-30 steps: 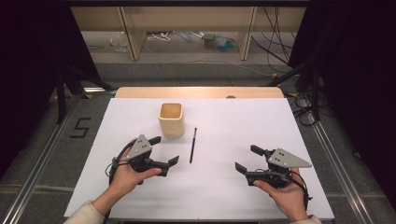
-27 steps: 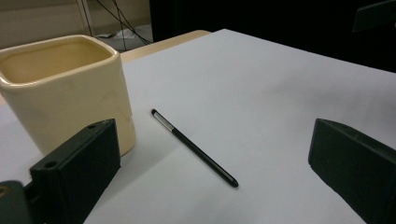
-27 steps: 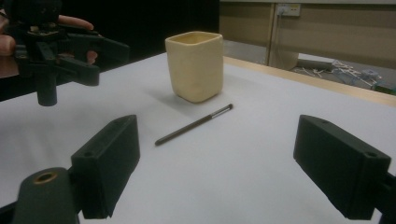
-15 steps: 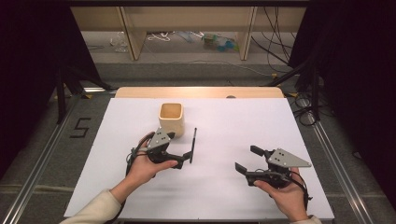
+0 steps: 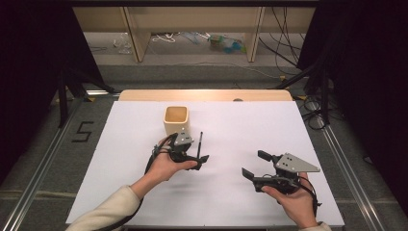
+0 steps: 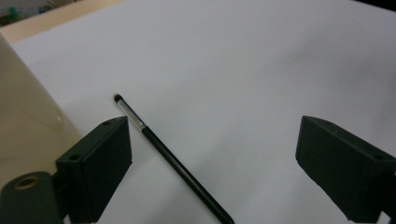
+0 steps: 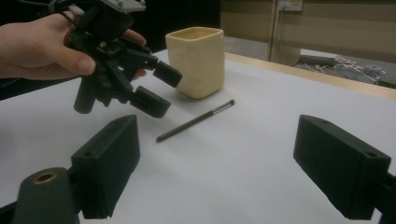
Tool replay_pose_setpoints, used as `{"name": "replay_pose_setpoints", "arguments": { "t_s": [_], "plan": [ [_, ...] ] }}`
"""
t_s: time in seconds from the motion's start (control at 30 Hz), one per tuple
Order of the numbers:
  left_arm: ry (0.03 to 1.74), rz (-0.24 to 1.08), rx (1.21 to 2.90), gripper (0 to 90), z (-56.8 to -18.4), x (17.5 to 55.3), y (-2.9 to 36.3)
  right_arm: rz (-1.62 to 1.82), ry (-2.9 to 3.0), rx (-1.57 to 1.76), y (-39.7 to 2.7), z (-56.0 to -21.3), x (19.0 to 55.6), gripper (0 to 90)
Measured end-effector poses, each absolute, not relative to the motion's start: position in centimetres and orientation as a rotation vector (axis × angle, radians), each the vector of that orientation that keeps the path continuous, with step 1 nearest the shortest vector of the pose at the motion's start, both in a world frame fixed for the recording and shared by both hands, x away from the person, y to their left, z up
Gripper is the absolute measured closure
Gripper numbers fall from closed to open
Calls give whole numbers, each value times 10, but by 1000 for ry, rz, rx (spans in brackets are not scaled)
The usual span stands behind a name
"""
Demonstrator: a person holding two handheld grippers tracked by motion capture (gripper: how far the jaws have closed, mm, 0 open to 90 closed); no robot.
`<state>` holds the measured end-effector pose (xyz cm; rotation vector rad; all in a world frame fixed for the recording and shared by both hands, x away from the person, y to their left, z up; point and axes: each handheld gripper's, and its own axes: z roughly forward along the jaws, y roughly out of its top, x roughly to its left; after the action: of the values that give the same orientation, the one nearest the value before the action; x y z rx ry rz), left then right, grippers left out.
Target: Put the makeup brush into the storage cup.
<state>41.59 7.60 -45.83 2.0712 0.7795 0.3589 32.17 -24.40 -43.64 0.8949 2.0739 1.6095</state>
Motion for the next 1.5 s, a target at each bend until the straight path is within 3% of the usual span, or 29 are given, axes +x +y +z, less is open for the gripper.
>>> {"name": "replay_pose_setpoints", "arguments": {
  "t_s": [0.23,0.63,1.5],
  "plan": [
    [861,306,2249,167,-458,431,66,1586,2087,905,-245,-438,322,159],
    [965,263,2368,255,-461,448,53,1581,2097,906,-246,-438,323,160],
    [1108,188,2450,384,-469,461,45,1581,2098,877,-244,-440,325,163]
  ]
}}
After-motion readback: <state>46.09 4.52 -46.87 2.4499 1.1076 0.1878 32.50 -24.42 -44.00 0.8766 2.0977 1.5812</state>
